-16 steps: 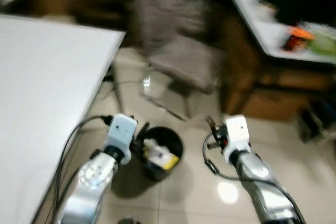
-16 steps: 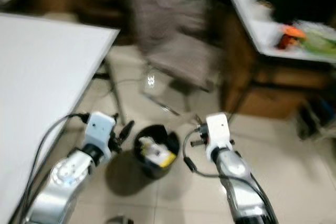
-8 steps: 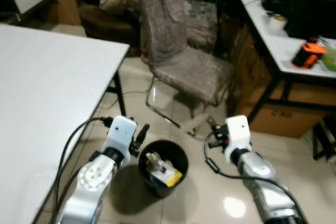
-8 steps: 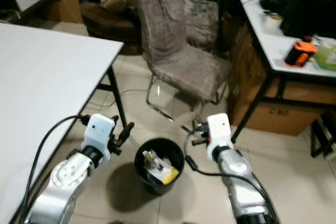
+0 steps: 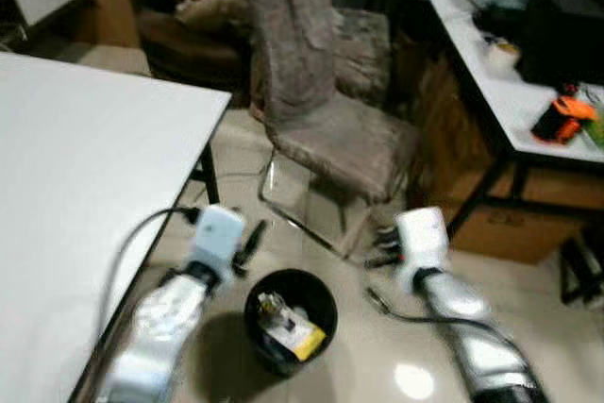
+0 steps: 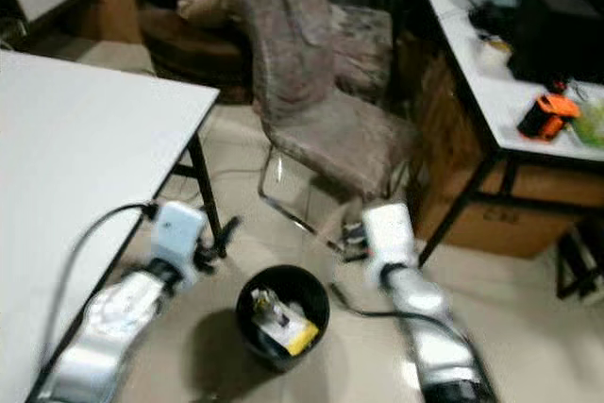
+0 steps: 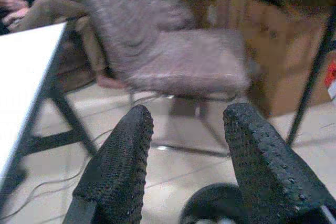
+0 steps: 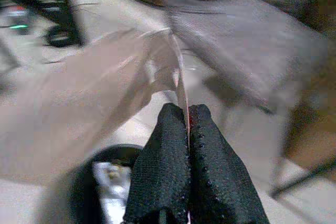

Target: Picking trash to rubbish bin

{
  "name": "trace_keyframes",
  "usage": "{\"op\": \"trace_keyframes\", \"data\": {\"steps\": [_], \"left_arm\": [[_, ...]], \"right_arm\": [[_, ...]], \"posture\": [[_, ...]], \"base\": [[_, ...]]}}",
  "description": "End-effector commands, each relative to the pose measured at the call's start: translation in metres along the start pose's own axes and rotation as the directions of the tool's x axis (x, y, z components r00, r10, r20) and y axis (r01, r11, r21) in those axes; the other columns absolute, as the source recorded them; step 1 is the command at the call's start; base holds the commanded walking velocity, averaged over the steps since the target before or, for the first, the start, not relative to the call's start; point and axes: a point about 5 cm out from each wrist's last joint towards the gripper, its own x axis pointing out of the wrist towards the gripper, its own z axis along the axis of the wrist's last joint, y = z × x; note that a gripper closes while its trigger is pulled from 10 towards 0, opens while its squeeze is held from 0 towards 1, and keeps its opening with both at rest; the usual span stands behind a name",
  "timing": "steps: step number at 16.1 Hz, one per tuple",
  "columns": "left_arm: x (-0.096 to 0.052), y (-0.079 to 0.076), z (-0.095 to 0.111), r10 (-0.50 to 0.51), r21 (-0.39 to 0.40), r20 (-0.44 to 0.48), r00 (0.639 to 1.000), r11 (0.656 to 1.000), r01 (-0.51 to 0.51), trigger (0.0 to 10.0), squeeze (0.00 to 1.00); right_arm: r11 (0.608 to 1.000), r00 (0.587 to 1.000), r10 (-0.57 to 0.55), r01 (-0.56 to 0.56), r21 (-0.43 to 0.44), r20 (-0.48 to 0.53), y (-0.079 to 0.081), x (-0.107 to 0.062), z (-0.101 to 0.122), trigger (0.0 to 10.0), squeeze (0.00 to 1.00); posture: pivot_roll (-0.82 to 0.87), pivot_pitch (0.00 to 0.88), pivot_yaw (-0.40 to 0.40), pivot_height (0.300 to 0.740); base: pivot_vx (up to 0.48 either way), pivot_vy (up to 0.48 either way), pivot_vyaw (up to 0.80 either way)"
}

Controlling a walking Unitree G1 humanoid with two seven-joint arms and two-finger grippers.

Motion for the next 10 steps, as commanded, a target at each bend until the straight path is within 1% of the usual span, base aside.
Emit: {"op": "trace_keyframes", "data": {"steps": [1, 3, 4, 5, 7, 9, 10], "left_arm": [[0.003, -0.007, 0.005, -0.027, 0.001, 0.018, 0.999, 1.000, 0.027, 10.0, 0.00], [0.003, -0.008, 0.005, -0.032, 0.004, 0.021, 0.999, 0.999, 0.031, 10.0, 0.00], [0.001, -0.009, 0.006, -0.047, 0.011, 0.025, 0.999, 0.999, 0.046, 10.0, 0.00], [-0.003, -0.008, 0.003, -0.064, 0.021, 0.010, 0.998, 0.998, 0.063, 10.0, 0.00], [-0.008, -0.007, 0.001, -0.094, 0.022, 0.007, 0.996, 0.995, 0.093, 10.0, 0.00], [-0.020, -0.013, 0.000, -0.205, 0.014, -0.027, 0.978, 0.979, 0.206, 10.0, 0.00], [-0.024, -0.016, 0.000, -0.236, 0.009, -0.039, 0.971, 0.972, 0.236, 10.0, 0.00]], "right_arm": [[0.999, 0.999, -0.035, 0.035, -0.033, -0.007, -0.015, -0.003, 0.000, 10.0, 0.00], [0.998, 0.999, -0.028, 0.027, -0.055, -0.023, -0.016, -0.001, -0.002, 10.0, 0.00], [0.995, 0.998, -0.026, 0.021, -0.101, -0.048, -0.017, 0.002, -0.005, 10.0, 0.00], [0.987, 0.996, -0.026, 0.013, -0.158, -0.084, -0.018, 0.005, -0.010, 10.0, 0.00], [0.985, 0.994, -0.018, -0.001, -0.174, -0.106, -0.018, 0.010, -0.013, 10.0, 0.00], [0.982, 0.988, 0.013, -0.042, -0.182, -0.155, -0.016, 0.022, -0.023, 10.0, 0.00], [0.984, 0.985, 0.024, -0.054, -0.170, -0.172, -0.014, 0.026, -0.025, 10.0, 0.00]], "posture": [[-0.02, 0.070, -0.072, 0.740], [-0.02, 0.076, -0.074, 0.740], [-0.02, 0.093, -0.072, 0.740], [-0.03, 0.110, -0.069, 0.740], [-0.03, 0.122, -0.069, 0.740], [-0.02, 0.171, -0.075, 0.740], [-0.02, 0.176, -0.074, 0.740]], "base": [[0.319, 0.000, 0.00], [0.307, 0.000, 0.00], [0.000, 0.000, 0.00], [0.000, 0.000, 0.00], [0.000, 0.000, 0.00], [0.000, 0.000, 0.00], [0.000, 0.000, 0.00]]}}
